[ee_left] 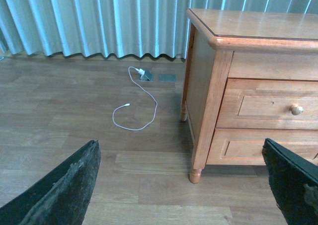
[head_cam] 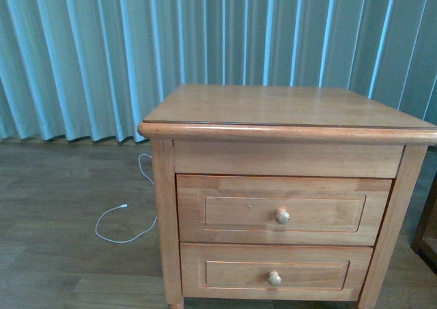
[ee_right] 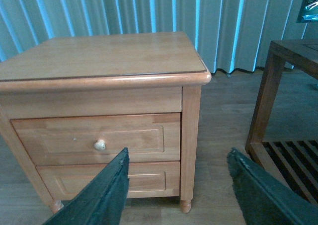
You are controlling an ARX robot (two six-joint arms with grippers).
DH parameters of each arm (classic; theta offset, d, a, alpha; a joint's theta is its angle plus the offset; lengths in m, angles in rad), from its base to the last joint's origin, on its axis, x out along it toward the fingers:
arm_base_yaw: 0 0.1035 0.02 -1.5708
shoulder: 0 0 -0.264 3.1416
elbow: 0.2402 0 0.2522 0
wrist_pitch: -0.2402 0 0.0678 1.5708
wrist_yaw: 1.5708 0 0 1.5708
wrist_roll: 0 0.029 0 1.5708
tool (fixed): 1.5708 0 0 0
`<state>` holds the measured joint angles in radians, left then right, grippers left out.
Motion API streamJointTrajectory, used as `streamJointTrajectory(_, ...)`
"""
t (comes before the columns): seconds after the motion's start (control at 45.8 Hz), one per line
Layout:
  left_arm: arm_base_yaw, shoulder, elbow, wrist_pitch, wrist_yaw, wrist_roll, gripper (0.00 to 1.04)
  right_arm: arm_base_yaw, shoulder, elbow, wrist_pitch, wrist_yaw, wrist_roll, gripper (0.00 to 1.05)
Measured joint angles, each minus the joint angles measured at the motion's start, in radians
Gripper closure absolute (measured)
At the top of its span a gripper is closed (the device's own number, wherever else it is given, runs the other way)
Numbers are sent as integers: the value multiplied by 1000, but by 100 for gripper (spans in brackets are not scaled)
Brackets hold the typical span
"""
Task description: Put charger into drawer
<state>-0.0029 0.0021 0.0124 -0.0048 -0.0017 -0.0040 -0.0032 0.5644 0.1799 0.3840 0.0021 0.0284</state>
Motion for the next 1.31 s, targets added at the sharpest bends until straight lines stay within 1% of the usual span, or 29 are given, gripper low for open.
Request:
streamJointTrajectory(0.153, 0, 0, 0, 0, 0, 0, 6, 2, -50, -47, -9, -3, -17, 73)
streamJointTrajectory(0.284, 0, 0, 0, 0, 0, 0, 6, 2, -117, -87, -33, -3, -22, 103)
streamJointTrajectory(0.677, 0, 0, 0, 0, 0, 0, 6, 2, -270, -142, -129, -3, -25, 103)
streamJointTrajectory(0.786, 0, 0, 0, 0, 0, 0, 6, 2, -299, -175, -119, -3, -25, 103)
streamJointTrajectory(1.069, 0, 0, 0, 0, 0, 0, 6, 2, -390, -175, -207, -3, -26, 103)
streamJointTrajectory(1.091, 0, 0, 0, 0, 0, 0, 6, 2, -407, -175, -225, -3, -25, 103)
streamJointTrajectory(1.113, 0, 0, 0, 0, 0, 0, 6, 2, -460, -174, -303, -3, -25, 103)
streamJointTrajectory(1.157, 0, 0, 0, 0, -1, 0, 6, 2, -521, -174, -371, -3, -26, 103)
streamJointTrajectory(1.31, 0, 0, 0, 0, 0, 0, 6, 2, -559, -174, -382, -3, -26, 103)
